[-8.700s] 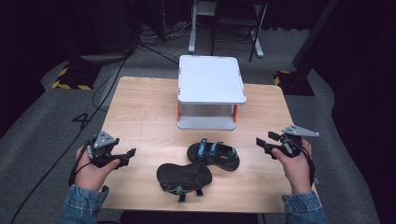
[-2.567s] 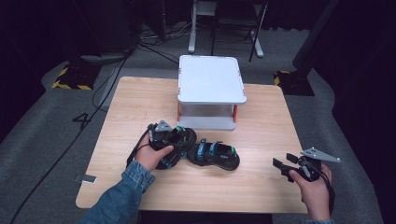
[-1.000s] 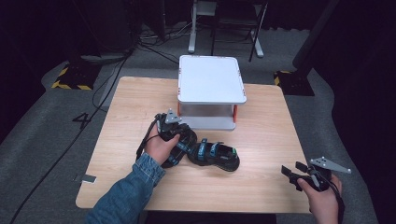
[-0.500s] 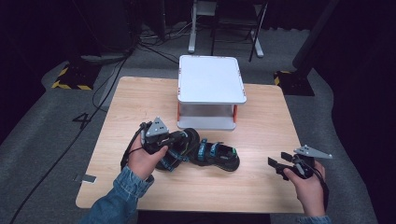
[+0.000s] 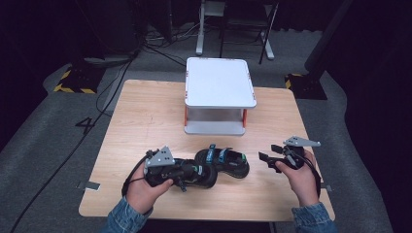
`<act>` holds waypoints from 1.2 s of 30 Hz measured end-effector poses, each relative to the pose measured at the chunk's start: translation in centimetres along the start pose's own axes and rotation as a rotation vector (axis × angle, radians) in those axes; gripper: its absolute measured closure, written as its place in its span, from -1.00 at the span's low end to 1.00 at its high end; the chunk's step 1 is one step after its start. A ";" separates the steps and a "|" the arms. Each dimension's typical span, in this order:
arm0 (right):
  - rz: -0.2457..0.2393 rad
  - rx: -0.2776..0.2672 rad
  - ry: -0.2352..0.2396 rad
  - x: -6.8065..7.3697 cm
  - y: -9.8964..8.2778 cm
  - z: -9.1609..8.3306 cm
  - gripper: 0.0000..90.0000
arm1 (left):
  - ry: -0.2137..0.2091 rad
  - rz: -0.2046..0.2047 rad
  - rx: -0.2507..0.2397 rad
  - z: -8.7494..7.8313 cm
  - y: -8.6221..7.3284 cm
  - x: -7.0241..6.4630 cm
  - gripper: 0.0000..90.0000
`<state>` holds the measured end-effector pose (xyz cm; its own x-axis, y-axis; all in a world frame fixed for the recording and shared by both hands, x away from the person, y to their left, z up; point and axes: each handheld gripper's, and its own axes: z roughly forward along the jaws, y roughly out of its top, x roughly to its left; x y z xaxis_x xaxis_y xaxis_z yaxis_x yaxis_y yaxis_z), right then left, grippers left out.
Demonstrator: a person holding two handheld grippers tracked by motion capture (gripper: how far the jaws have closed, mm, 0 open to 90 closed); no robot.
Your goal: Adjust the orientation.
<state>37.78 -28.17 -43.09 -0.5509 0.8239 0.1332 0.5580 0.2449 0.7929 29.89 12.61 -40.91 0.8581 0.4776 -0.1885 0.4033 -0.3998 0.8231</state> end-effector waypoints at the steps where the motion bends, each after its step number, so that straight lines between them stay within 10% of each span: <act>1: -0.011 -0.002 0.014 0.3 0.5 0.5 -0.28 | -0.007 -0.001 0.016 0.2 -0.2 -0.3 0.89; 10: -0.036 -0.001 0.045 0.9 1.5 1.6 -0.29 | -0.080 0.010 0.152 2.9 -2.1 -1.7 0.84; 15: -0.032 -0.003 0.041 0.8 1.5 1.5 -0.29 | -0.074 -0.046 0.089 2.6 -2.2 -1.1 0.38; 23: -0.023 -0.001 0.029 0.6 1.2 1.2 -0.29 | 0.123 -0.082 -0.014 1.4 -2.0 0.1 -0.07; 30: -0.019 0.003 0.024 0.4 0.9 1.0 -0.29 | 0.123 -0.106 0.090 3.2 -2.9 0.5 0.05; 33: -0.012 -0.004 0.019 0.3 0.8 0.8 -0.29 | 0.043 -0.180 0.072 3.5 -3.3 1.0 0.30; 36: -0.013 0.002 0.011 0.1 0.6 0.6 -0.29 | 0.037 -0.161 0.098 3.5 -3.1 1.1 0.48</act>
<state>38.39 -27.62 -42.99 -0.5648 0.8150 0.1296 0.5521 0.2565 0.7934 30.73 11.65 -45.51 0.7686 0.5691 -0.2923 0.5649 -0.3894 0.7275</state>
